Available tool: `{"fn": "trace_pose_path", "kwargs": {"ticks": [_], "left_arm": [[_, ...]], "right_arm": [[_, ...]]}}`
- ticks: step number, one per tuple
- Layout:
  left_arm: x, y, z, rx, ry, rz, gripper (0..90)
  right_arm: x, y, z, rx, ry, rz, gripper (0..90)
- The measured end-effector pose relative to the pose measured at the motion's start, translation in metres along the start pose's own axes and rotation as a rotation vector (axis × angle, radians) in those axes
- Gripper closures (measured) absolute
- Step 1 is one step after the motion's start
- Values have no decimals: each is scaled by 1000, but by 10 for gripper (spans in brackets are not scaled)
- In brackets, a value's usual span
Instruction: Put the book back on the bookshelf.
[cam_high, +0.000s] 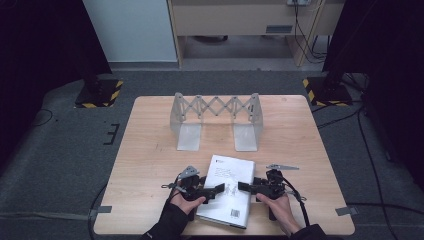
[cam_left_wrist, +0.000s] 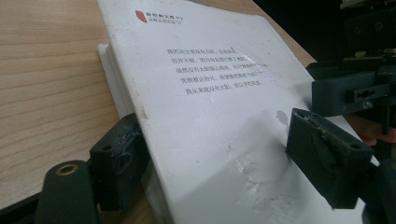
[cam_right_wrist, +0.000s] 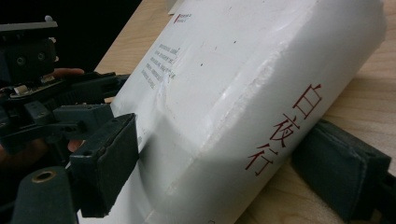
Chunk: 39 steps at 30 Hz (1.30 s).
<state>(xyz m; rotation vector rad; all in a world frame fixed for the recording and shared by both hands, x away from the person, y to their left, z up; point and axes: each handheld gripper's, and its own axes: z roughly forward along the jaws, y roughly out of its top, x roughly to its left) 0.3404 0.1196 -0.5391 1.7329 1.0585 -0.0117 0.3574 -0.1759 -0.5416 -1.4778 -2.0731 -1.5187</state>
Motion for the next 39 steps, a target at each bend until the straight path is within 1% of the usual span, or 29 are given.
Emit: {"fn": "trace_pose_path", "kwargs": {"ticks": [1, 3, 5, 6, 7, 9, 13, 14, 16, 19, 20, 21, 25, 28, 29, 30, 33, 36, 37, 39], "left_arm": [[0, 0, 0, 0, 0, 0, 211], [-2, -1, 0, -7, 12, 12, 214], [-4, 0, -1, -9, 25, 32, 216], [-4, 0, -1, -9, 25, 32, 217], [-7, -1, -1, -18, 33, 56, 219], [-8, 0, -3, -19, 34, 81, 228], [-7, 1, -4, -20, 38, 84, 242], [-9, 2, -5, -27, 40, 86, 242], [-10, 3, -6, -49, 34, 89, 241], [-13, 4, -7, -85, 17, 86, 242], [-14, 4, -7, -94, 17, 89, 242], [-15, 5, -7, -96, 20, 97, 242], [-20, 6, -10, -103, 35, 130, 246], [-21, 6, -12, -113, 29, 139, 253], [-21, 6, -12, -113, 29, 139, 264], [-21, 7, -13, -118, 27, 137, 288], [-22, 8, -15, -119, 28, 163, 316], [-22, 8, -15, -122, 27, 162, 318], [-22, 8, -16, -123, 21, 155, 318], [-20, 7, -17, -138, 10, 134, 321]], "right_arm": [[0, 0, 0, 0, 0, -3, 151], [0, 0, 0, 0, 0, -3, 151], [0, 0, 0, 1, -2, -1, 151], [0, 0, 0, 1, -2, -1, 151], [1, 0, 0, 1, -6, 6, 151], [1, 0, 0, 1, -9, -6, 149], [0, 0, 2, -10, 0, -10, 156], [0, 1, 1, -15, 2, -10, 166], [1, 2, -2, -46, 8, -15, 198], [4, 5, -10, -117, 23, -26, 247], [5, 6, -12, -132, 26, -34, 250], [7, 7, -13, -143, 20, -58, 248], [11, 9, -15, -150, 7, -90, 240], [13, 10, -15, -157, 9, -115, 234], [13, 10, -15, -157, 9, -115, 234], [14, 10, -15, -166, 12, -124, 228], [14, 11, -14, -162, 11, -125, 211], [14, 10, -14, -170, 21, -125, 214], [14, 10, -14, -170, 21, -125, 214], [15, 11, -15, -191, 51, -132, 215]]}}
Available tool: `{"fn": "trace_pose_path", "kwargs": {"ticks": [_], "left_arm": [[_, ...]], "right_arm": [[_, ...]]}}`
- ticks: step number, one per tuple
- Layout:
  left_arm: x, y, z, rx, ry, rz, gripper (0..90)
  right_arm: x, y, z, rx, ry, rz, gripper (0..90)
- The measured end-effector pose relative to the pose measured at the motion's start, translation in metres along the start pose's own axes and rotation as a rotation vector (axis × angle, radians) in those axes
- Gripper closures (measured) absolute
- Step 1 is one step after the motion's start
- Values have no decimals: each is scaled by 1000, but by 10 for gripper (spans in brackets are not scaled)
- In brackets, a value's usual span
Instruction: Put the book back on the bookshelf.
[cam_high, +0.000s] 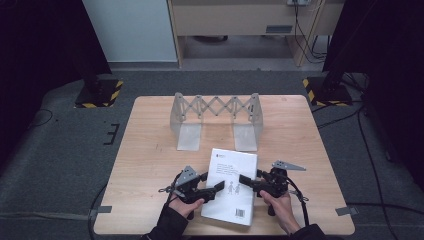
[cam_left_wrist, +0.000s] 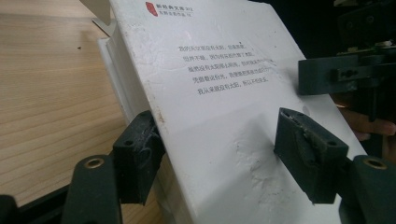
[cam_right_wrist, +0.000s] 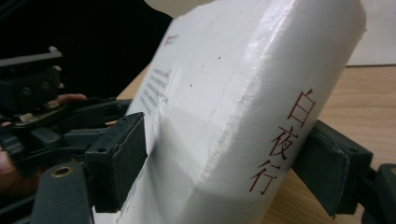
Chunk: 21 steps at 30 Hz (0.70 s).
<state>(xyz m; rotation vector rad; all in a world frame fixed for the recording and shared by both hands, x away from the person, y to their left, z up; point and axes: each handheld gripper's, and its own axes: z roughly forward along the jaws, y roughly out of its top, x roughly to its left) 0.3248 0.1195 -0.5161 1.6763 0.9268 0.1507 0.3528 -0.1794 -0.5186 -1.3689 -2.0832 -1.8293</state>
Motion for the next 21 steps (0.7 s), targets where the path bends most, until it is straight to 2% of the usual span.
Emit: {"fn": "trace_pose_path", "kwargs": {"ticks": [3, 7, 12, 13, 15, 16, 18, 21], "left_arm": [[-2, 0, 1, -4, -10, 2, 323], [-7, 1, 1, 0, -6, 35, 324], [-7, 0, 3, -3, -24, 29, 335], [-10, -1, 4, 0, -27, 36, 333], [-10, 0, 4, 0, -27, 38, 336], [-10, 0, 3, 1, -29, 36, 338], [-10, 1, 3, 0, -30, 21, 336], [-9, 1, 3, 6, -31, 21, 335]], "right_arm": [[3, 2, 1, -14, 9, -9, 214], [3, 0, 3, 10, 10, -17, 207], [3, 0, 5, 24, 23, -11, 204], [5, -2, 10, 43, 37, -8, 193], [5, -3, 9, 39, 37, 2, 217], [2, -1, 6, 22, 65, 46, 275], [3, 0, 5, 18, 69, 48, 296], [3, 0, 5, 18, 70, 48, 301]]}}
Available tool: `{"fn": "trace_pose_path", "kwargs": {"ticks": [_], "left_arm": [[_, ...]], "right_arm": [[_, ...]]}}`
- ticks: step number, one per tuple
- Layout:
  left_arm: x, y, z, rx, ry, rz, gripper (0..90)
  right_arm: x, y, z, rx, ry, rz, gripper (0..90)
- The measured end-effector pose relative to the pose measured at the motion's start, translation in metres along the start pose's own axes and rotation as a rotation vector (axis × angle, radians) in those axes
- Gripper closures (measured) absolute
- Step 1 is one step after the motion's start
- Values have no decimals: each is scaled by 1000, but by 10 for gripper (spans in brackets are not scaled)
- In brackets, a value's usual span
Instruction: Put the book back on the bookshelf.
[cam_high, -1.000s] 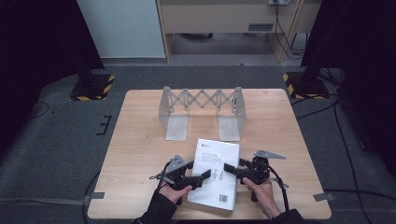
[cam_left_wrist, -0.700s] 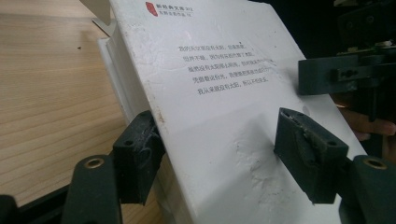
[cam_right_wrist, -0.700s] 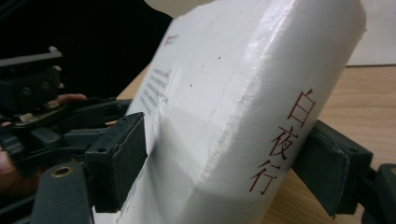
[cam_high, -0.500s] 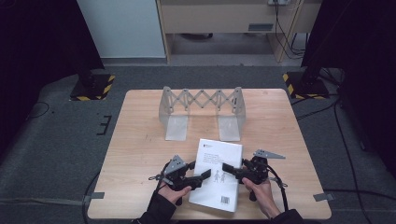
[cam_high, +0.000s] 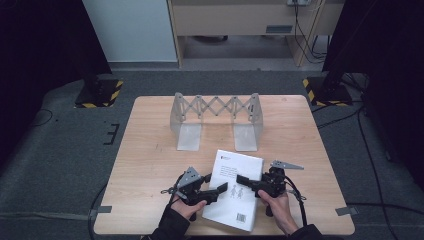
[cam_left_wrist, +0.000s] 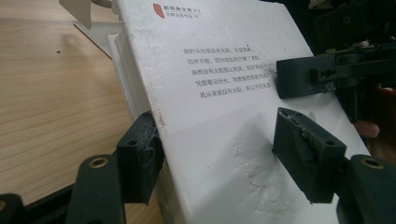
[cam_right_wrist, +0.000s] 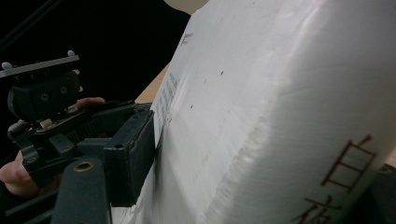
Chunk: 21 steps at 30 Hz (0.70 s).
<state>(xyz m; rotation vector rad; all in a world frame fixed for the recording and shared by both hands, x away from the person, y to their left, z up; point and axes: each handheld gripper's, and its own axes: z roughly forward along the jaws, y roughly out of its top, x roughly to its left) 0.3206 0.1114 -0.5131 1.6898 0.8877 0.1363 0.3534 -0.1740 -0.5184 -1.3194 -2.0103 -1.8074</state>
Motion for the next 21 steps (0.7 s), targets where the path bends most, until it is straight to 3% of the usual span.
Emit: {"fn": "trace_pose_path", "kwargs": {"ticks": [11, 15, 21], "left_arm": [[2, 4, 0, 19, 6, 8, 320], [11, 8, -10, -19, 70, -4, 312], [27, 9, -21, -10, 144, -32, 270]], "right_arm": [[1, 2, 0, -10, -7, 27, 345], [0, 2, 0, -9, -7, 45, 355], [2, 3, -2, -11, -2, 53, 378]]}}
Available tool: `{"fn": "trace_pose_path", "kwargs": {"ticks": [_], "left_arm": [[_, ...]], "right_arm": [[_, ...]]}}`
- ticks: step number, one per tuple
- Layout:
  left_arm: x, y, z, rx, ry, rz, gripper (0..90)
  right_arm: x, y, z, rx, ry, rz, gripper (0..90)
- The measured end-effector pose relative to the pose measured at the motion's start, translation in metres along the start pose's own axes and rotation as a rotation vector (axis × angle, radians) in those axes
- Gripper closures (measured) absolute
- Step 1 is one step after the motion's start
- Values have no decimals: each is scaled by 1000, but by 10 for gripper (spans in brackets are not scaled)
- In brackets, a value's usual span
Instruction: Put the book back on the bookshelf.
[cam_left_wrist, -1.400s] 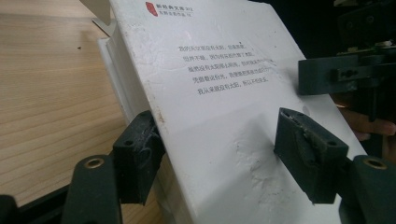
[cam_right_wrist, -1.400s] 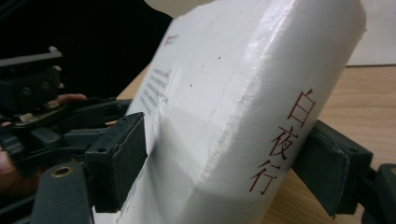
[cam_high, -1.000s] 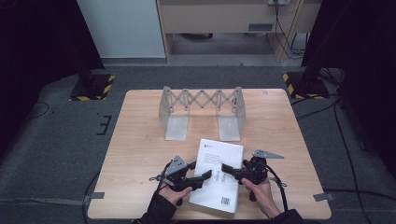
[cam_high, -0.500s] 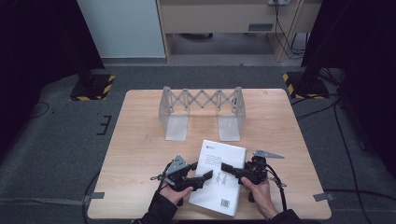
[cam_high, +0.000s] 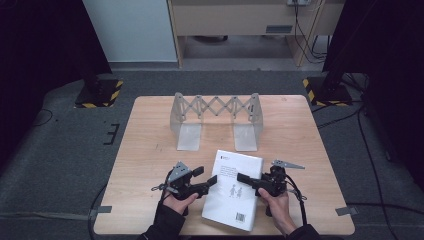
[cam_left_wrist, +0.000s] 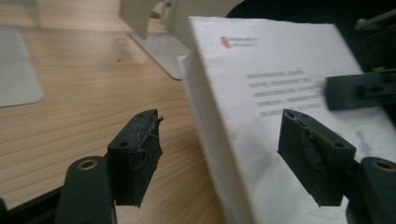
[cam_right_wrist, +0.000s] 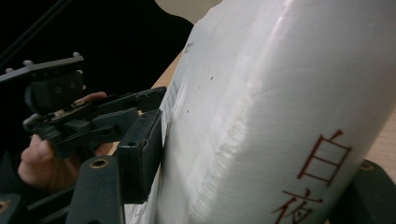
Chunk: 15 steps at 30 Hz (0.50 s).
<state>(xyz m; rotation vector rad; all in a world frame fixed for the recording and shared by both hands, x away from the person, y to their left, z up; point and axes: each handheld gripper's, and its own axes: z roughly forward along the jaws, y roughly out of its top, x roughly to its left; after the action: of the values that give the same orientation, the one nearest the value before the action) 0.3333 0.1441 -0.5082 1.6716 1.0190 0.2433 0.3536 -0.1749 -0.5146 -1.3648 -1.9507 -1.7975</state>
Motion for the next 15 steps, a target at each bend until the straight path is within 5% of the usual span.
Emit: {"fn": "trace_pose_path", "kwargs": {"ticks": [4, 6, 7, 9, 12, 13, 15], "left_arm": [[19, -3, -14, 20, 81, -5, 245], [22, -4, -17, 26, 89, -13, 245], [29, -6, -21, 36, 142, -6, 245], [33, -6, -23, 45, 167, 1, 245], [35, -6, -24, 29, 34, -91, 286], [35, -6, -24, 29, 34, -91, 287], [18, -6, -18, 22, -63, -78, 290]], "right_arm": [[5, 3, -2, -12, 17, -11, 418], [6, 3, -2, -15, 21, -10, 419], [6, 4, -1, -12, 18, -9, 419], [6, 4, -1, -10, 18, -9, 419], [7, 5, -1, -10, 19, -18, 419], [7, 5, -1, -10, 18, -20, 418], [7, 5, -2, -10, 21, -22, 418]]}}
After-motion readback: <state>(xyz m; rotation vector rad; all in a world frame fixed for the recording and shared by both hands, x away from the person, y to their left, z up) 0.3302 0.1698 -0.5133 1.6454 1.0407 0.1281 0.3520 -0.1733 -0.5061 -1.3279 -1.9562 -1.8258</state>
